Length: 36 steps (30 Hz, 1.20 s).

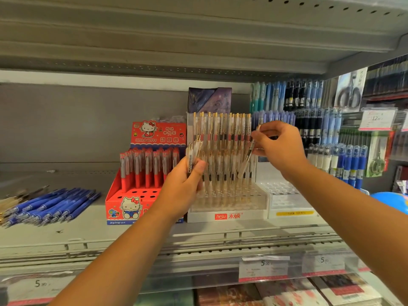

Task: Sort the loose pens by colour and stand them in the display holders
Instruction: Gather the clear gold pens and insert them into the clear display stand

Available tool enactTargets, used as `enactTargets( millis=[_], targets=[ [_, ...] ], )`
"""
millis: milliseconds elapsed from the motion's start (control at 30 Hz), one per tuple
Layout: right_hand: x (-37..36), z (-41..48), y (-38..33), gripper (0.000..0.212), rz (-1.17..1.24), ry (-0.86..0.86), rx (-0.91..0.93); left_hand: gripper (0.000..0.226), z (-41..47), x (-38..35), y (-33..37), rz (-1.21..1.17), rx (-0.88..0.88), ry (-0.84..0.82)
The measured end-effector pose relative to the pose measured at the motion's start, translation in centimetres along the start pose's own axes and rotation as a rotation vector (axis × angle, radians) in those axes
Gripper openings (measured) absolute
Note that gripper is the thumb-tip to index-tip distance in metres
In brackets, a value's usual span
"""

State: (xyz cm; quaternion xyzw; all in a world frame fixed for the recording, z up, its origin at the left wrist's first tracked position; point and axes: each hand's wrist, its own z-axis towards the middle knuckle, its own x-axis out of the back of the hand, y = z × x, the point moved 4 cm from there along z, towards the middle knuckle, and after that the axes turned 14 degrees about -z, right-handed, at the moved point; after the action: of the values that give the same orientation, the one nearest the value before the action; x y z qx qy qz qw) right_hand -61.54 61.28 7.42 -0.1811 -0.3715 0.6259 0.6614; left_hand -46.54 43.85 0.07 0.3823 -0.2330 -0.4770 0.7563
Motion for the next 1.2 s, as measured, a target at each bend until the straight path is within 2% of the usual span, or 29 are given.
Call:
enactTargets(
  millis=[67,167,300,433,533,700,900,967,1033,1133,1200],
  targets=[
    [0.3,0.4,0.5,0.013,-0.047,0.027,0.001,0.010,0.1,0.1,0.0,0.026,-0.020,0.001],
    [0.2,0.4,1.0,0.015,-0.073,0.040,0.000,0.016,0.1,0.5,0.0,0.013,-0.004,0.039],
    [-1.1,0.0,1.9,0.013,-0.129,0.000,0.000,0.003,-0.1,0.7,-0.3,-0.091,0.081,0.021],
    [-2.4,-0.4,2.7,0.012,-0.243,-0.074,0.032,0.023,0.1,0.6,-0.2,-0.040,0.059,0.055],
    [-3.7,-0.7,3.1,0.013,-0.382,-0.169,0.059,0.022,0.1,0.5,-0.3,-0.002,0.035,0.066],
    [-3.9,-0.8,3.1,0.013,-0.461,-0.194,0.078,0.016,-0.1,0.3,0.0,0.020,0.012,0.055],
    [-2.9,-0.7,1.4,0.024,-0.771,-0.191,0.148,0.013,-0.2,0.1,-0.1,0.077,0.031,0.008],
    [-2.7,-0.8,0.4,0.024,-0.752,-0.147,0.137,0.013,-0.1,0.0,-0.1,0.100,0.015,-0.011],
    [-2.7,-1.5,-0.9,0.020,-0.627,-0.144,0.143,0.013,0.0,-0.1,-0.2,0.113,0.002,-0.029],
    [-4.0,-3.3,-2.6,0.012,-0.229,-0.362,0.064,0.013,0.1,-0.1,-0.3,0.135,-0.013,-0.045],
    [-4.9,-4.4,-3.4,0.016,-0.034,-0.463,-0.013,0.014,0.1,0.0,-0.3,0.148,-0.022,-0.049]
  ],
)
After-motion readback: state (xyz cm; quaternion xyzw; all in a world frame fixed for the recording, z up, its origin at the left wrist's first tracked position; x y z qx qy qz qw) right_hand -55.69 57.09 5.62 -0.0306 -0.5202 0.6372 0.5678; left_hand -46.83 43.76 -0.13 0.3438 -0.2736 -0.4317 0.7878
